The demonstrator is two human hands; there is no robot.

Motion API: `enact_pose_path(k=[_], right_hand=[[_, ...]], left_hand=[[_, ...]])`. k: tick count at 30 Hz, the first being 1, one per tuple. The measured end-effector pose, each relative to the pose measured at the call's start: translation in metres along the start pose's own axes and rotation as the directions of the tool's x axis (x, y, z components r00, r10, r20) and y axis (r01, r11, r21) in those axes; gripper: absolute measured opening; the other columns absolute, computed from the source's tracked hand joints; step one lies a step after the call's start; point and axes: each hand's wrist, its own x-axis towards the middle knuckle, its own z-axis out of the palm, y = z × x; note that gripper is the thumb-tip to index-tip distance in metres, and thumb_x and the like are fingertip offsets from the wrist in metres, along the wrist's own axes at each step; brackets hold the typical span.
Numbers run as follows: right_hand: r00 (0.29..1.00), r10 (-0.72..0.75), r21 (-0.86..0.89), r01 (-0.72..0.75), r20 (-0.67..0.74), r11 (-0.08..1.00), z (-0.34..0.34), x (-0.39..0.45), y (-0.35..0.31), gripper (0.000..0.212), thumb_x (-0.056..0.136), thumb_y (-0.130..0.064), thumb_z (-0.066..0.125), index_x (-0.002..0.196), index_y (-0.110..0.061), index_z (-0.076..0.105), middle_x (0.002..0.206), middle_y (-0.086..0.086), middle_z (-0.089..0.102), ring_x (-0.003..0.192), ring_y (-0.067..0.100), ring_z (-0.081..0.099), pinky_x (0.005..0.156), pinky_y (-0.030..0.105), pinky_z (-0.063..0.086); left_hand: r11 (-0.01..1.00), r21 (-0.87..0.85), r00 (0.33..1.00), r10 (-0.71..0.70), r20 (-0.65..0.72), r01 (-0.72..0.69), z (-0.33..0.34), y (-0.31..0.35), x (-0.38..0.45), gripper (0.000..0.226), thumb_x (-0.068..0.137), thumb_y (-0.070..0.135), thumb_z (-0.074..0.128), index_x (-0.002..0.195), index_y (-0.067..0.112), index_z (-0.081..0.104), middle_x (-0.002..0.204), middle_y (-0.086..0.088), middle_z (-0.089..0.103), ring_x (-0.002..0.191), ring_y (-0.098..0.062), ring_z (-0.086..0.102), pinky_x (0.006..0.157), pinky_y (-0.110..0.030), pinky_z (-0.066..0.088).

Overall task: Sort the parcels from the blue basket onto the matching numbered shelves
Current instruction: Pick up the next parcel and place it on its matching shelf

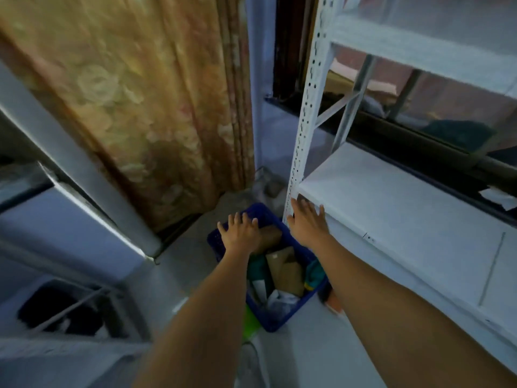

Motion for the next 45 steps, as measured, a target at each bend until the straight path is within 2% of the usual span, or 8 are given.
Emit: enact_pose_path(k=[2,5,11,20,29,32,37,45], right_hand=[[0.972,0.071,0.052,-0.085,0.223,0.995,0.068,0.037,0.001,0.060,0.106,-0.043,0.019,0.160,-0.021,0.002,0.167,0.012,0.009,0.154,0.029,0.008,0.123,0.055,0.001],[0.949,0.129,0.047,-0.149,0.289,0.988,0.102,0.051,0.022,0.060,0.107,-0.043,0.019,0.160,-0.021,0.002,0.166,0.014,0.011,0.153,0.031,0.010,0.123,0.054,0.003],[0.951,0.174,0.089,-0.203,0.256,0.975,0.108,0.056,0.042,0.060,0.107,-0.042,0.022,0.160,-0.021,0.006,0.165,0.015,0.014,0.152,0.032,0.014,0.123,0.054,0.007],[0.879,0.324,0.201,-0.408,0.349,0.891,0.197,0.121,0.118,0.057,0.107,-0.037,0.028,0.159,-0.020,0.013,0.159,0.017,0.028,0.140,0.038,0.037,0.115,0.053,0.031],[0.679,0.517,0.314,-0.716,0.522,0.623,0.331,0.165,0.204,0.058,0.095,-0.038,0.045,0.146,-0.012,0.033,0.140,0.024,0.051,0.126,0.041,0.050,0.105,0.044,0.043],[0.565,0.535,0.385,-0.823,0.629,0.417,0.364,0.172,0.220,0.052,0.099,-0.023,0.046,0.146,-0.007,0.030,0.135,0.027,0.051,0.109,0.030,0.057,0.080,0.032,0.053],[0.506,0.500,0.453,-0.860,0.703,0.235,0.487,0.187,0.292,0.085,0.064,-0.025,0.052,0.147,-0.017,0.034,0.119,0.019,0.063,0.102,0.038,0.067,0.077,0.052,0.061],[0.425,0.503,0.460,-0.886,0.753,0.059,0.450,0.200,0.268,0.053,0.092,-0.012,0.042,0.145,-0.009,0.035,0.120,0.021,0.059,0.104,0.034,0.062,0.091,0.051,0.056]], left_hand=[[0.998,-0.040,0.980,-0.035,0.193,0.044,0.047,-0.019,0.049,0.058,0.107,0.043,0.014,0.158,0.017,0.018,0.166,-0.005,0.014,0.153,-0.028,0.007,0.121,-0.058,0.002],[0.994,-0.099,0.973,-0.025,0.231,0.049,0.078,-0.012,0.076,0.059,0.107,0.044,0.013,0.158,0.015,0.019,0.166,-0.006,0.015,0.153,-0.028,0.007,0.121,-0.059,0.002],[0.991,-0.135,0.978,0.012,0.207,0.016,0.083,0.004,0.085,0.060,0.106,0.044,0.016,0.157,0.014,0.021,0.165,-0.008,0.018,0.152,-0.029,0.011,0.121,-0.060,0.004],[0.971,-0.219,0.922,0.000,0.387,0.091,0.188,0.049,0.171,0.056,0.106,0.038,0.014,0.154,0.014,0.027,0.161,-0.011,0.026,0.150,-0.031,0.018,0.119,-0.062,0.007],[0.920,-0.347,0.842,0.037,0.538,0.181,0.322,0.103,0.241,0.050,0.109,0.025,0.021,0.154,0.003,0.026,0.159,-0.018,0.029,0.143,-0.035,0.033,0.114,-0.041,0.028],[0.853,-0.414,0.824,-0.034,0.565,0.319,0.368,0.119,0.255,0.052,0.106,0.025,0.035,0.154,0.006,0.028,0.152,-0.017,0.041,0.137,-0.033,0.043,0.108,-0.038,0.036],[0.845,-0.403,0.762,-0.009,0.647,0.352,0.441,0.136,0.273,0.082,0.097,0.032,0.058,0.160,0.015,0.007,0.155,-0.014,0.038,0.135,-0.034,0.045,0.101,-0.039,0.042],[0.907,-0.342,0.765,0.036,0.643,0.245,0.509,0.159,0.283,0.105,0.074,0.032,0.085,0.151,0.007,0.019,0.146,-0.016,0.045,0.132,-0.031,0.047,0.106,-0.039,0.041]])
